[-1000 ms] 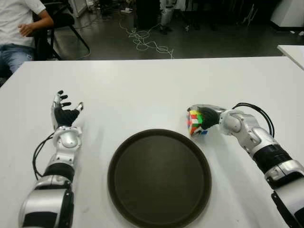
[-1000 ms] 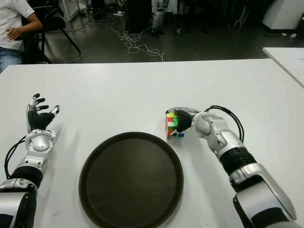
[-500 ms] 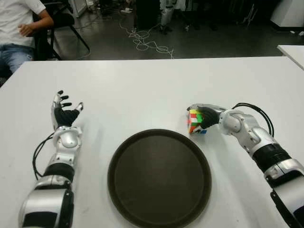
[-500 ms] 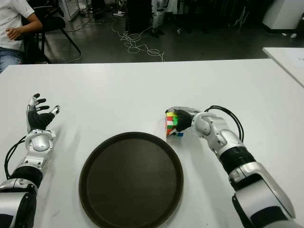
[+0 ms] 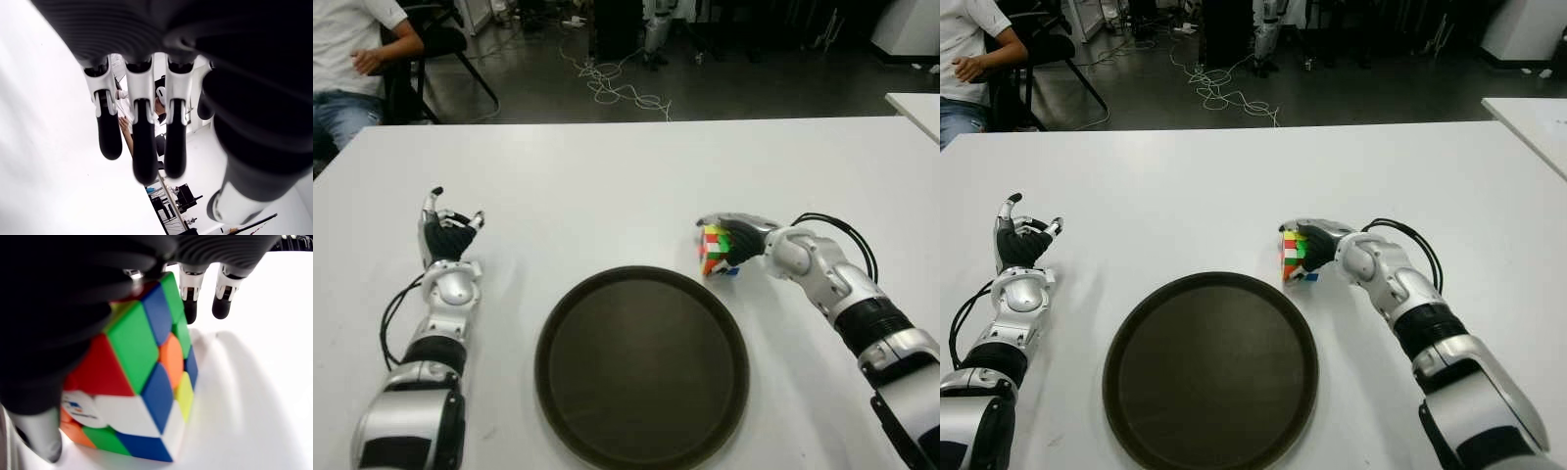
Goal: Pick up the Rubik's Cube and put it in the plate
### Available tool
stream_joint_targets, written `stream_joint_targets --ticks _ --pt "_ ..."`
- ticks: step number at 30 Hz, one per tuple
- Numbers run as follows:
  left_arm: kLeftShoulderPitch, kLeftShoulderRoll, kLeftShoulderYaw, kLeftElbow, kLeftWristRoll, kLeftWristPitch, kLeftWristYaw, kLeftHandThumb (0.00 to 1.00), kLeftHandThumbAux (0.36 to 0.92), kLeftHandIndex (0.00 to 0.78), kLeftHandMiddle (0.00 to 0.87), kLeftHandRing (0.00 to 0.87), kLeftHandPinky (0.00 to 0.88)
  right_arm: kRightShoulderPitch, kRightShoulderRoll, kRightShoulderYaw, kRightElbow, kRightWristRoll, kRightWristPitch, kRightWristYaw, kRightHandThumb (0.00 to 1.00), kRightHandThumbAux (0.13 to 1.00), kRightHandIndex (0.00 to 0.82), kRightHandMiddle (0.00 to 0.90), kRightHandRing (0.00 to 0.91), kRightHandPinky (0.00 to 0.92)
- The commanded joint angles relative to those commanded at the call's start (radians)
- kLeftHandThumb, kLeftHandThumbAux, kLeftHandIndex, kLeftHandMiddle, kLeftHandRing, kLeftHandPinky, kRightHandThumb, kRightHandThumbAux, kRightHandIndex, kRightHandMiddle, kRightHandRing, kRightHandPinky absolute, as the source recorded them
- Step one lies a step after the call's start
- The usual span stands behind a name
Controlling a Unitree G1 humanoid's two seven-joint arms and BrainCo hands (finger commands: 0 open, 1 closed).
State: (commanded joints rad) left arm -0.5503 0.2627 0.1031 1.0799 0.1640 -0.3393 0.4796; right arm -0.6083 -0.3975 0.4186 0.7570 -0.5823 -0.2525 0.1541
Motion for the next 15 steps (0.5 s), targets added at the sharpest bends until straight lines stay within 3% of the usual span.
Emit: stream_joint_targets --ticks 1,4,7,12,14,15 --pt "0.001 0.000 0.000 -0.001 -0.001 0.000 -0.001 0.000 0.785 0.116 0.702 0.785 0.797 0.004 0.002 -0.007 0.009 0.002 -0.020 -0.038 0.400 0.739 0.294 0.339 0.333 0.321" --pt "0.002 -0.001 0.000 -0.003 -0.001 -0.001 -0.002 0.000 0.782 0.118 0.717 0.797 0.805 0.007 0.007 -0.019 0.028 0.004 -0.044 -0.103 0.595 0.733 0.381 0.496 0.506 0.505" --pt "0.002 0.001 0.000 -0.005 0.000 0.000 -0.002 0.000 0.784 0.125 0.707 0.797 0.810 0.009 0.014 -0.028 0.036 0.008 -0.046 -0.147 0.662 0.728 0.412 0.586 0.600 0.589" --pt "0.003 0.002 -0.001 -0.006 0.003 0.000 -0.002 0.000 0.787 0.125 0.694 0.798 0.811 0.012 0.026 -0.042 0.045 0.012 -0.038 -0.198 0.692 0.723 0.426 0.676 0.686 0.667" --pt "0.004 0.002 -0.001 -0.007 0.002 -0.003 -0.002 0.000 0.794 0.121 0.623 0.774 0.789 0.017 0.035 -0.057 0.046 0.021 -0.034 -0.223 0.697 0.721 0.429 0.712 0.718 0.698" --pt "0.004 0.003 -0.002 -0.008 0.003 -0.005 -0.001 0.000 0.789 0.117 0.512 0.641 0.647 0.020 0.040 -0.067 0.046 0.029 -0.032 -0.235 0.700 0.721 0.431 0.737 0.738 0.721"
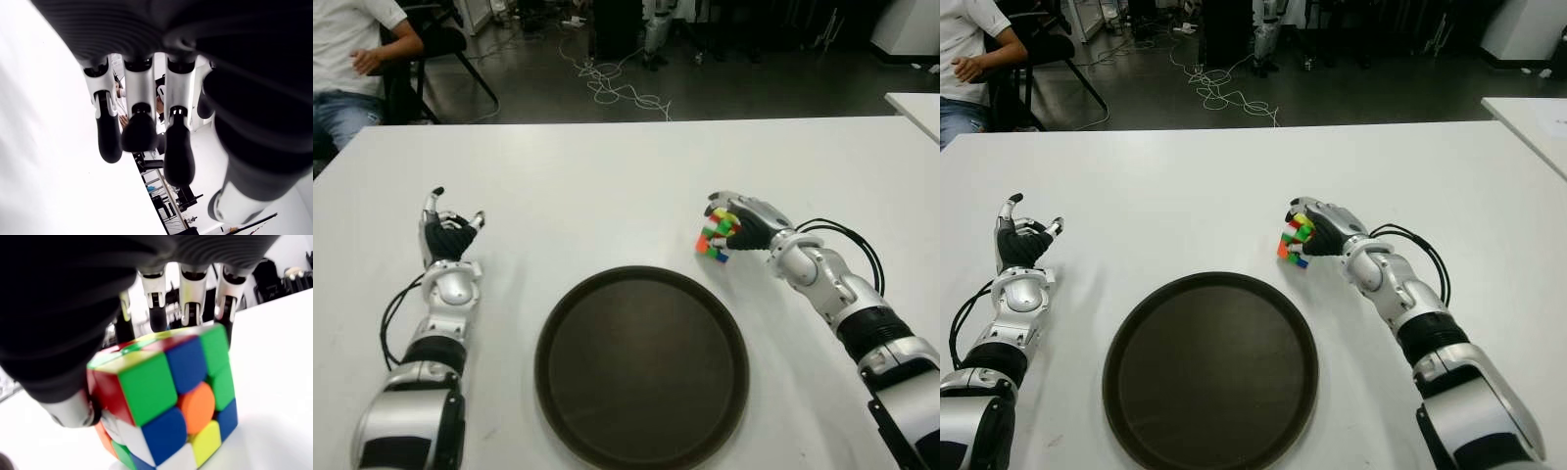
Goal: Pick up the Rubik's Cube and put it in the plate
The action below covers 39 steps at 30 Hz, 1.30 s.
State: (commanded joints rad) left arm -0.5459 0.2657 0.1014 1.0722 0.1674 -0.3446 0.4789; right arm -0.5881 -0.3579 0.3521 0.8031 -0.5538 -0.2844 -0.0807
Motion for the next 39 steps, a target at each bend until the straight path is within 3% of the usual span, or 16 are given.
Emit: stream_joint_targets --ticks 1,3,10,16,39 --pt "0.000 0.000 -0.001 0.000 0.001 -0.001 0.001 0.000 0.788 0.115 0.441 0.556 0.555 0.002 0.003 -0.006 0.001 0.005 0.001 -0.007 0.702 0.719 0.432 0.750 0.750 0.735" --pt "0.002 0.001 -0.003 -0.003 0.004 -0.005 0.001 0.000 0.784 0.115 0.398 0.493 0.501 0.007 0.015 -0.027 0.003 0.030 0.001 -0.015 0.706 0.717 0.434 0.768 0.766 0.754" --pt "0.004 0.000 -0.004 -0.007 0.005 -0.011 0.003 0.000 0.794 0.130 0.331 0.413 0.470 0.014 0.034 -0.066 0.007 0.090 -0.005 0.004 0.715 0.713 0.437 0.795 0.794 0.787" --pt "0.004 -0.001 -0.006 -0.008 0.010 -0.009 0.013 0.001 0.794 0.128 0.261 0.318 0.368 0.019 0.042 -0.086 0.000 0.124 0.002 0.028 0.720 0.712 0.438 0.799 0.798 0.788" --pt "0.002 0.001 -0.008 -0.002 0.016 -0.011 0.023 0.018 0.798 0.138 0.216 0.264 0.349 0.018 0.040 -0.094 0.005 0.141 -0.010 0.064 0.720 0.712 0.438 0.794 0.791 0.782"
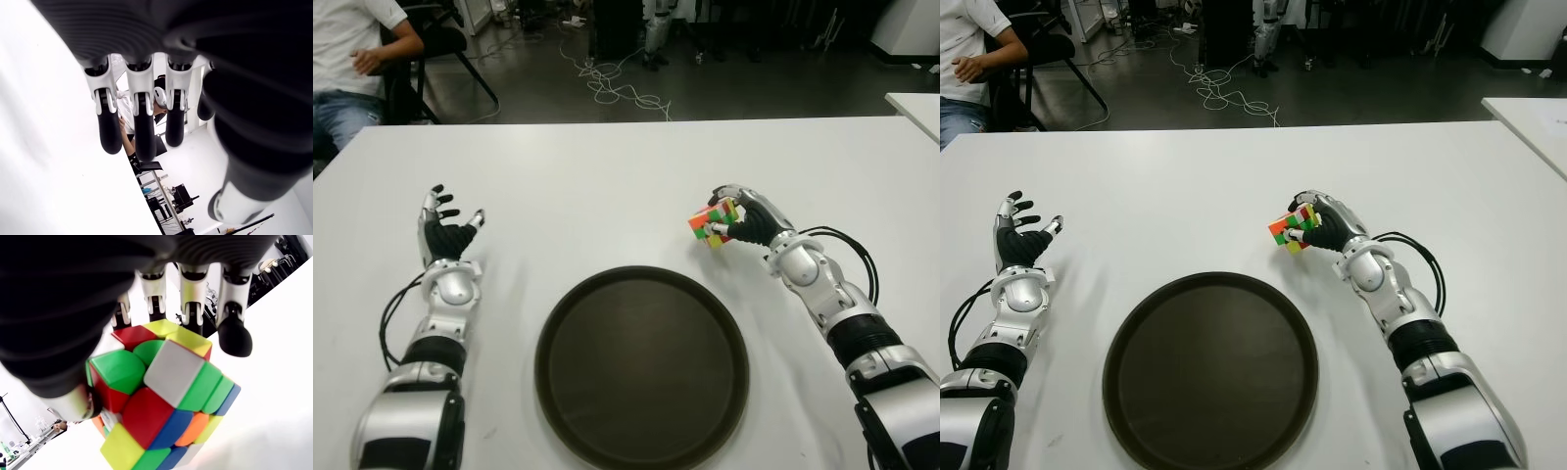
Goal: Pick up the Rubik's Cube and put it in the plate
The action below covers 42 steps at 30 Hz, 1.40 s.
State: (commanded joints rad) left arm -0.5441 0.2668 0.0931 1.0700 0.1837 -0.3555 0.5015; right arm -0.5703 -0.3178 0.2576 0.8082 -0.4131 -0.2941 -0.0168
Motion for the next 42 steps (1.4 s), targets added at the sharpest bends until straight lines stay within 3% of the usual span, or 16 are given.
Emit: stream_joint_targets --ticks 8,16,21,31,33,38,42 --pt "-0.002 -0.003 0.002 0.003 -0.004 -0.006 -0.003 0.013 0.808 0.152 0.235 0.291 0.381 -0.002 -0.001 -0.002 0.003 -0.001 -0.005 0.005 0.720 0.712 0.438 0.794 0.788 0.769" --pt "-0.002 -0.003 -0.004 0.000 0.005 0.004 0.006 0.007 0.786 0.130 0.204 0.239 0.294 -0.001 -0.001 -0.001 0.001 -0.010 -0.010 -0.016 0.716 0.713 0.438 0.796 0.792 0.782" --pt "-0.001 -0.003 -0.004 -0.001 0.002 -0.004 0.000 0.025 0.790 0.138 0.202 0.240 0.321 0.003 0.001 -0.010 -0.003 0.004 -0.015 -0.016 0.714 0.713 0.439 0.800 0.797 0.786" --pt "-0.002 -0.004 0.001 0.005 -0.005 -0.004 -0.007 0.017 0.774 0.117 0.186 0.225 0.303 0.032 0.025 -0.082 -0.038 0.111 -0.068 0.007 0.713 0.714 0.438 0.795 0.803 0.803" --pt "-0.004 -0.004 0.002 0.009 -0.007 -0.004 -0.008 0.019 0.771 0.122 0.202 0.249 0.344 0.036 0.032 -0.095 -0.038 0.127 -0.087 0.002 0.712 0.714 0.438 0.795 0.805 0.799" --pt "-0.007 -0.003 0.003 0.015 -0.008 -0.006 -0.009 0.029 0.767 0.129 0.215 0.249 0.306 0.046 0.045 -0.124 -0.051 0.164 -0.121 0.003 0.709 0.716 0.439 0.796 0.804 0.793" --pt "-0.009 -0.003 0.003 0.020 -0.007 -0.007 -0.007 0.019 0.776 0.129 0.229 0.274 0.340 0.064 0.055 -0.141 -0.093 0.192 -0.122 0.022 0.707 0.717 0.439 0.787 0.797 0.783"
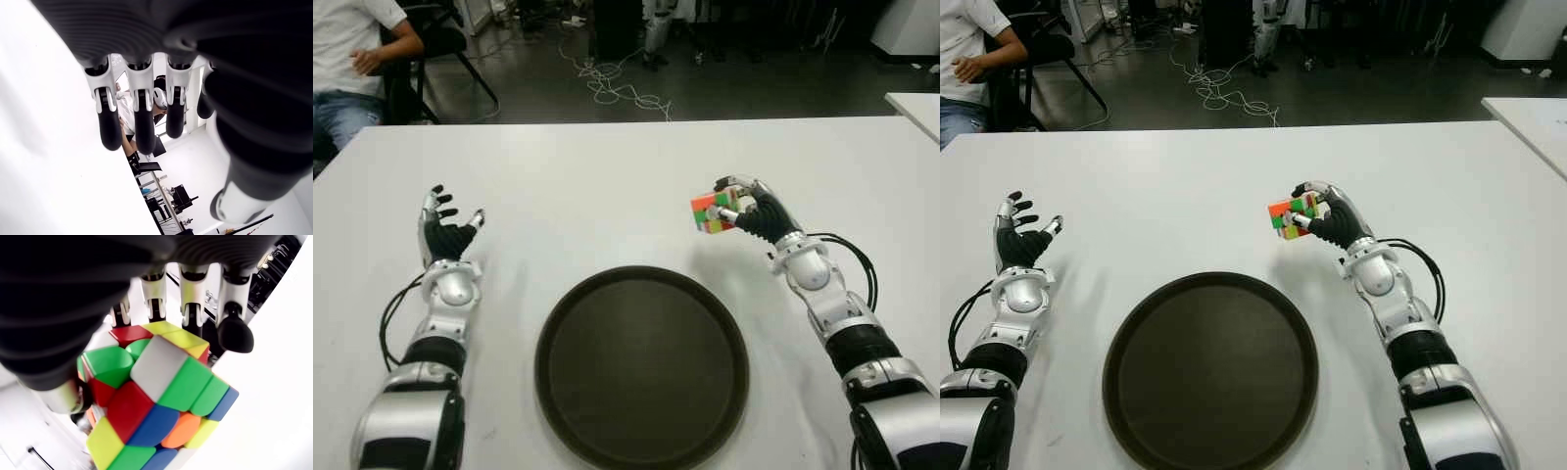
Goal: Pick up the Rubik's Cube and put it in the plate
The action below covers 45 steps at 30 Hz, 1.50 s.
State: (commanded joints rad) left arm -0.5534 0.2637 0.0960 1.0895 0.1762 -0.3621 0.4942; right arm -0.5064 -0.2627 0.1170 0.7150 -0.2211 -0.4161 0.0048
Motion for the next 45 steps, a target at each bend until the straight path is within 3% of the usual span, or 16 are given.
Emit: stream_joint_targets --ticks 9,11,13,19,20,26,29,36,45 --pt "-0.002 -0.001 -0.003 0.000 0.003 0.004 0.002 0.017 0.779 0.128 0.210 0.242 0.303 0.023 0.023 -0.032 -0.071 0.102 -0.008 0.111 0.703 0.719 0.437 0.778 0.794 0.782" --pt "-0.002 -0.001 -0.003 -0.002 0.003 0.006 0.001 0.008 0.779 0.127 0.264 0.329 0.414 0.027 0.024 -0.034 -0.084 0.115 -0.009 0.133 0.703 0.719 0.437 0.780 0.797 0.786" --pt "-0.001 -0.001 -0.004 -0.003 0.003 0.009 -0.001 0.004 0.777 0.128 0.308 0.375 0.452 0.030 0.025 -0.036 -0.094 0.126 -0.012 0.152 0.703 0.719 0.438 0.783 0.801 0.789" --pt "0.001 -0.003 -0.003 -0.010 0.001 0.014 -0.004 0.000 0.765 0.117 0.287 0.332 0.378 0.041 0.032 -0.036 -0.130 0.159 -0.016 0.214 0.702 0.719 0.438 0.785 0.804 0.793" --pt "0.001 -0.004 -0.003 -0.010 0.000 0.014 -0.004 0.001 0.769 0.119 0.322 0.381 0.443 0.043 0.034 -0.036 -0.137 0.164 -0.014 0.223 0.703 0.719 0.437 0.785 0.806 0.795" --pt "0.001 -0.006 0.002 -0.010 -0.006 0.011 -0.009 0.014 0.782 0.126 0.509 0.587 0.634 0.061 0.044 -0.033 -0.212 0.202 0.061 0.294 0.702 0.719 0.437 0.786 0.809 0.795" --pt "0.000 -0.005 0.003 -0.010 -0.008 0.012 -0.009 0.014 0.772 0.117 0.419 0.480 0.510 0.073 0.047 -0.029 -0.258 0.218 0.127 0.330 0.700 0.720 0.437 0.790 0.812 0.798" --pt "0.001 -0.005 0.002 -0.010 -0.009 0.007 -0.007 0.028 0.763 0.121 0.278 0.329 0.361 0.107 0.063 -0.004 -0.388 0.216 0.270 0.365 0.697 0.721 0.438 0.798 0.821 0.809" --pt "0.001 -0.005 0.001 -0.006 -0.006 -0.010 -0.001 0.046 0.792 0.140 0.225 0.266 0.327 0.138 0.069 0.029 -0.492 0.235 0.359 0.434 0.697 0.718 0.439 0.822 0.843 0.843"
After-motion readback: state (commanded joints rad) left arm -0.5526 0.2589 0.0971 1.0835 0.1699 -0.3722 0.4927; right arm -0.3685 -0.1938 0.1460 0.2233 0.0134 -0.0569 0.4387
